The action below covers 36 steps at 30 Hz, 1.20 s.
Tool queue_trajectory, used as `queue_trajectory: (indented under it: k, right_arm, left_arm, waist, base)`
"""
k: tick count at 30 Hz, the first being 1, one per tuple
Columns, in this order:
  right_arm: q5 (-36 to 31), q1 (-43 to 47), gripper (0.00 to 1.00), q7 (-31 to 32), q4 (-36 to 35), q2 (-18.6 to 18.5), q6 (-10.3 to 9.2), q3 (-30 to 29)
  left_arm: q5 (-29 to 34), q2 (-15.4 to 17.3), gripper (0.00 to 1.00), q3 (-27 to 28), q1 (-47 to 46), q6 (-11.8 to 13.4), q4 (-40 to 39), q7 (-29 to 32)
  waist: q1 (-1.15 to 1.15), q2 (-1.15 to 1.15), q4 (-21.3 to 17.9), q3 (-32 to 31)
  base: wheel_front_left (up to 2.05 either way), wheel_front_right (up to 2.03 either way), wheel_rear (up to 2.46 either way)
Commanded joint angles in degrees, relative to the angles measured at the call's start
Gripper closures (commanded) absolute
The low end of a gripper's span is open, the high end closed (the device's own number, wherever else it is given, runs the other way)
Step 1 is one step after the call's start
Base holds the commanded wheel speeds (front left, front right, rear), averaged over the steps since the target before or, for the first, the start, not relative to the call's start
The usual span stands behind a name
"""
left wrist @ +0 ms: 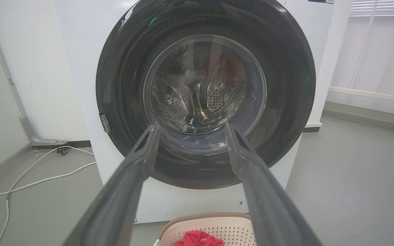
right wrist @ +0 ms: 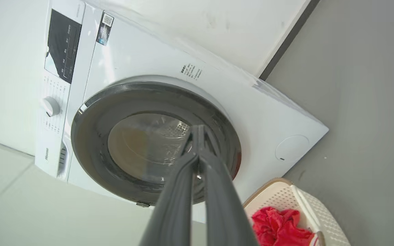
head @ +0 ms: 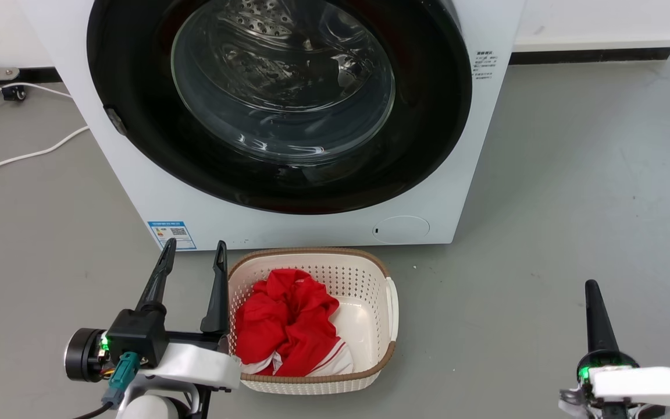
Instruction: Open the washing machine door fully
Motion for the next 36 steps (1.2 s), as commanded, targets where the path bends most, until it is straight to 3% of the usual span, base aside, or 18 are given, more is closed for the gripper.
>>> queue_trajectory:
  k: [1,6,14,24,30,36]
  right_arm:
    - [6.2,-1.4,1.00,0.3,0.7,0.1,0.00,0.2]
    - [23.2,-4.8,1.00,1.5,1.5,0.1,0.00,-0.8]
    - [37.6,-13.8,1.00,6.9,4.1,-1.1,0.00,-6.6]
    - [43.4,-31.7,1.00,14.9,13.1,-8.8,0.00,-8.8]
    - [42.1,-44.2,1.00,20.6,21.3,-13.8,0.00,-4.5]
    - [39.8,-54.7,1.00,25.4,29.0,-15.9,0.00,1.2]
  left_arm:
    - [-0.2,0.0,0.00,0.0,-0.3,0.1,-0.3,-0.1]
    - [-0.3,-0.1,0.00,-0.2,-1.3,0.2,-0.9,-0.1]
    - [-0.3,-0.1,0.00,-0.3,-3.2,0.4,-2.2,-0.1]
    - [-0.6,-0.1,0.00,-0.6,-6.3,0.8,-4.2,-0.1]
    - [-0.9,-0.1,0.00,-1.2,-8.5,1.3,-5.6,-0.1]
    - [-1.7,-0.1,0.00,-2.8,-10.2,2.0,-6.9,-0.1]
  waist:
    - [0.00,0.00,0.0,0.4]
    - [0.00,0.00,0.0,1.9]
    - [0.00,0.00,0.1,5.9]
    - [0.00,0.00,0.9,12.1]
    - [0.00,0.00,2.2,15.7]
    - [0.00,0.00,3.6,18.5]
  base:
    - [0.00,0.00,0.00]
    - [0.00,0.00,0.00]
    - [0.00,0.00,0.00]
    - [0.00,0.00,0.00]
    - [0.00,0.00,0.00]
    - [0.00,0.00,0.00]
